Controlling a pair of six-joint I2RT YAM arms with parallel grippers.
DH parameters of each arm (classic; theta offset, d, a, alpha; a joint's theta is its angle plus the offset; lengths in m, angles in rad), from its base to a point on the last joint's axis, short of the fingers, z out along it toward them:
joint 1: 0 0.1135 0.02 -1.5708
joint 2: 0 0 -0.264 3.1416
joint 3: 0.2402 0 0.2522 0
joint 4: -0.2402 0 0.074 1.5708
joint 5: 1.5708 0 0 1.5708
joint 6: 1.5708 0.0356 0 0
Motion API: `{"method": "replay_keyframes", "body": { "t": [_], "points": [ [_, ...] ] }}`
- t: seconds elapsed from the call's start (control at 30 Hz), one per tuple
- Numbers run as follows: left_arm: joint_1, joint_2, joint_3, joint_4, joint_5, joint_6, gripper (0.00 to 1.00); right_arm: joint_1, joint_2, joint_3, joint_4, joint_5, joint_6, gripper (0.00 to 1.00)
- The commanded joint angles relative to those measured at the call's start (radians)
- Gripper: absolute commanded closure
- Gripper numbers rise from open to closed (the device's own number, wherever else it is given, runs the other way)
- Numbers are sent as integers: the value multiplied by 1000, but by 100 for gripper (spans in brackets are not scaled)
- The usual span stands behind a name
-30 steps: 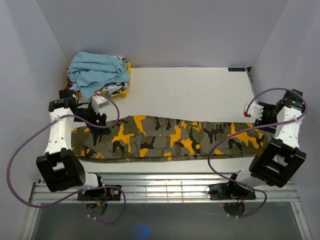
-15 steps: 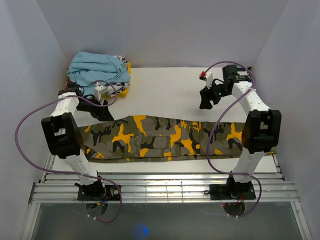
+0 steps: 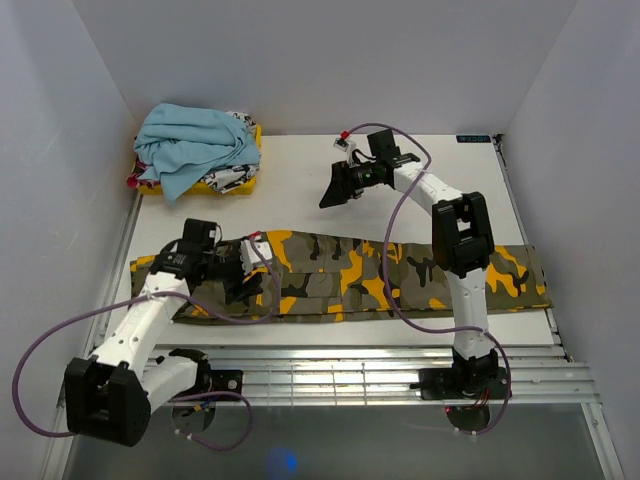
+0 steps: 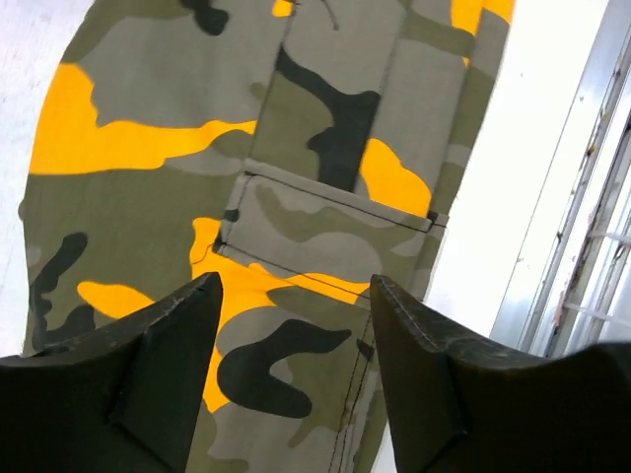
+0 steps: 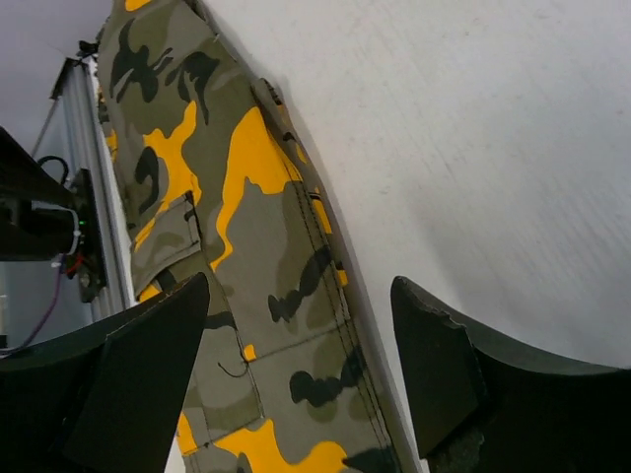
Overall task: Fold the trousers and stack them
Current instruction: Fold the trousers
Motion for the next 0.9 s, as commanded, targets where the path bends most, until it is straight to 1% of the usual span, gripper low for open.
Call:
{"method": "replay_keyframes", "body": {
  "t": [0.0,0.1,0.23,0.3,0.33,0.4,0.53,0.63,0.7,0.83,0.87],
  "points": [
    [-73,-86,-86,117,-113,43,30,14,56,68,133,-89,182,20],
    [-161,-104,-127,123,-151,57,31,28,105,85,187,-126,255,20],
    [-243,-80,-160,152,-222,49,31,43,150,68,239,-154,322,20],
    [-295,-60,-175,163,-257,49,32,48,171,67,244,-155,326,20],
    [-309,-51,-178,164,-292,43,32,48,177,65,255,-161,336,20],
    [-341,-35,-192,175,-318,43,34,48,185,53,265,-174,347,20],
    [-381,-38,-218,189,-354,64,35,48,186,41,275,-183,352,20],
    [-407,-54,-238,201,-363,69,37,48,171,10,327,-180,368,20],
    [-425,-55,-247,199,-372,70,42,48,165,-25,379,-184,405,20],
    [-444,-60,-259,199,-375,72,45,48,179,-33,436,-201,453,21],
    [-445,-58,-261,198,-374,72,47,48,182,-42,443,-204,459,21]
  ]
}}
